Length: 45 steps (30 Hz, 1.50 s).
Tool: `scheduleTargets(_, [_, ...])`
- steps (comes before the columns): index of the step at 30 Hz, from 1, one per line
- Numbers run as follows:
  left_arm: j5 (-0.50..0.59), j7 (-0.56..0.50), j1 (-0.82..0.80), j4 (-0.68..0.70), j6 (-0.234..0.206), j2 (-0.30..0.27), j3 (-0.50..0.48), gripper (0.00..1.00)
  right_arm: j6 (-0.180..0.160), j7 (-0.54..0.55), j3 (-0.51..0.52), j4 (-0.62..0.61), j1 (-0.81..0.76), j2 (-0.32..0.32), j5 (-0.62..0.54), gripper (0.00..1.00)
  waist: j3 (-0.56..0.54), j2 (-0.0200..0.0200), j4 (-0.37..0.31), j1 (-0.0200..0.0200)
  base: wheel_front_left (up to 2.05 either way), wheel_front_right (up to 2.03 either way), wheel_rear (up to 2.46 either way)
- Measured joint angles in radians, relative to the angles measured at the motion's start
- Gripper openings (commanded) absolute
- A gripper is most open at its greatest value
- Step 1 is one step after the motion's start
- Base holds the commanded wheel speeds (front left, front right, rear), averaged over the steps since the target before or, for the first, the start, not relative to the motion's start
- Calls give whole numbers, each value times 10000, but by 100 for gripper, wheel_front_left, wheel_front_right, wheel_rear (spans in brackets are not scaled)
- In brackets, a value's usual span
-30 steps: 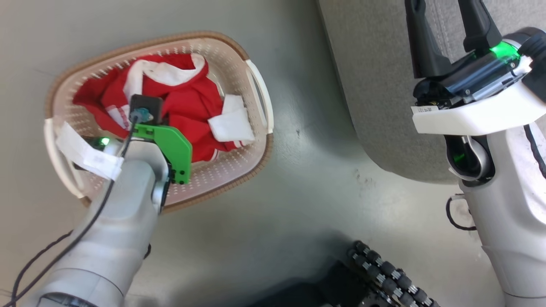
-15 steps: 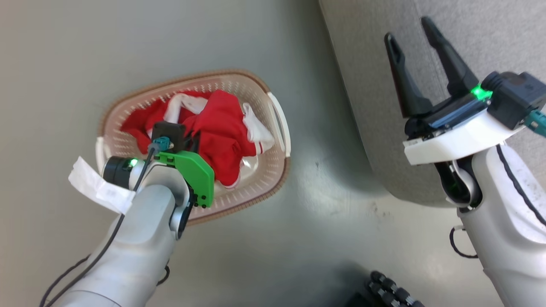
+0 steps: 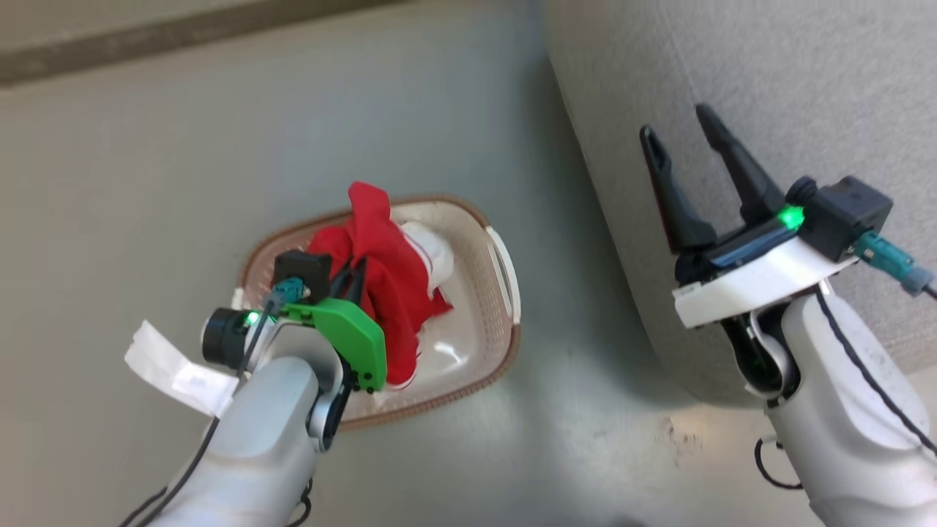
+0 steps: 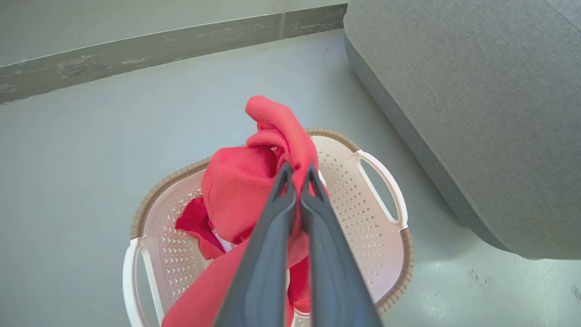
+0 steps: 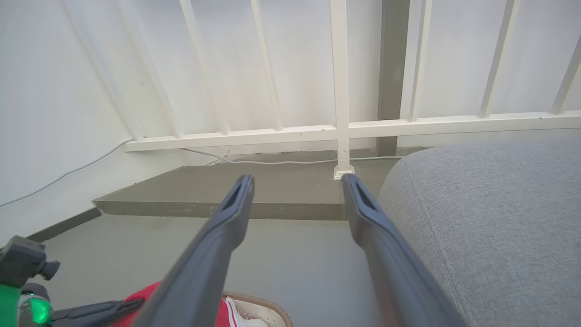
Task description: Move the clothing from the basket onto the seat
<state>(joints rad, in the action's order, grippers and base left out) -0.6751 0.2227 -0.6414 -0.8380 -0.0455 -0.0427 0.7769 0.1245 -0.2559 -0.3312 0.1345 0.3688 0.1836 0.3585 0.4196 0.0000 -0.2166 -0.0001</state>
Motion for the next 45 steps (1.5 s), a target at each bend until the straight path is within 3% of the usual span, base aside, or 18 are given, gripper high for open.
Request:
scheduleTargets(24, [-520,249,1321,1317,-182,8,-111,0,0,0,-146,1480,-1625,-420,-194,100,-3258,0,563,-1,0,0,0])
scheduleTargets(45, [834,261,1190,5563,-295,12,-1271,0,0,0,-280,1609,-2428,-589,-424,100,-4154,0,866,0,0,0,0])
